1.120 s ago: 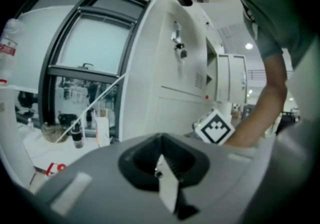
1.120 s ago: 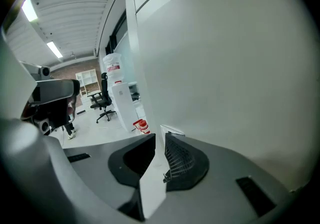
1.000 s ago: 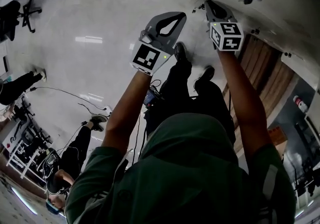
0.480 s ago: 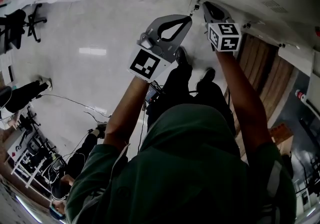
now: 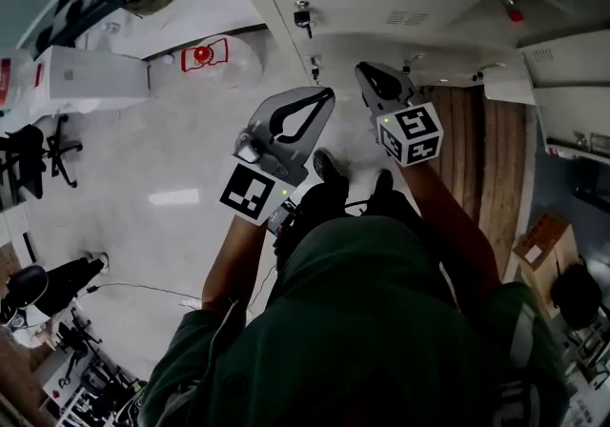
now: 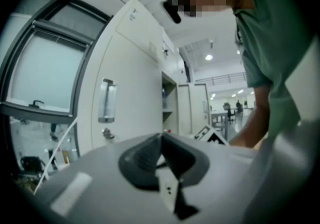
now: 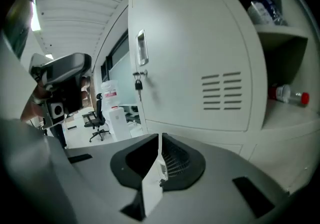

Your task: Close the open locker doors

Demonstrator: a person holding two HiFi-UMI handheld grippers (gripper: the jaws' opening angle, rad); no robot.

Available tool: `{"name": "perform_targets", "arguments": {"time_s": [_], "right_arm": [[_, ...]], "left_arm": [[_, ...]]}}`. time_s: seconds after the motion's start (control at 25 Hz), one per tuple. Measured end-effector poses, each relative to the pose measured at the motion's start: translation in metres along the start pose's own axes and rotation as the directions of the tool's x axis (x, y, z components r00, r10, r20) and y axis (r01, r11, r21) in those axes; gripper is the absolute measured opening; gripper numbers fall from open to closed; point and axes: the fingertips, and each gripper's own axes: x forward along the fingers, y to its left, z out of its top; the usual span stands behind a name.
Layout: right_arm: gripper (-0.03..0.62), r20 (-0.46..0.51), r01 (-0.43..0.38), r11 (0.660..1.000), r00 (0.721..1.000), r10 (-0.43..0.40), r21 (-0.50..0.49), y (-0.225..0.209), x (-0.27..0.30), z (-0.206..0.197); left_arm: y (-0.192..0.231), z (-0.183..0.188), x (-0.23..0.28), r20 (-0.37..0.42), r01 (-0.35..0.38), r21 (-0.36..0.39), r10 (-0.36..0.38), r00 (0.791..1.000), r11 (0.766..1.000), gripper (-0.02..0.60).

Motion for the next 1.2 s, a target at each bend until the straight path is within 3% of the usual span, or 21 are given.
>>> {"name": "perform_targets", "arguments": {"time_s": [0.28, 0.52, 0.76, 1.2], "right_arm": [[0.021, 0.131, 0.112, 0.993, 0.986, -0.106, -0.037, -0.028, -0.101, 0.068], [0.021, 0.163, 0.152, 0.987, 0.976, -0.141, -0.059, -0.057, -0.186, 0.098], [0.022, 0.196, 0.213, 0.975, 0.961, -0.196, -0.068, -0.105, -0.271, 0.112], [0.023, 0.247, 0.359, 0.932, 0.908, -0.337, -0.048, -0.193, -0.418, 0.104]], "left_arm": [[-0.027, 0.052, 0.024, 0.104, 0.122, -0.07, -0.114, 0.988, 0.99, 0.002], [-0.072, 0.083, 0.063, 0.173, 0.251, -0.152, -0.224, 0.959, 0.956, 0.002], [-0.126, 0.096, 0.109, 0.148, 0.318, -0.172, -0.295, 0.944, 0.932, 0.002], [-0.221, 0.099, 0.195, 0.11, 0.389, -0.118, -0.377, 0.92, 0.914, 0.002]]}}
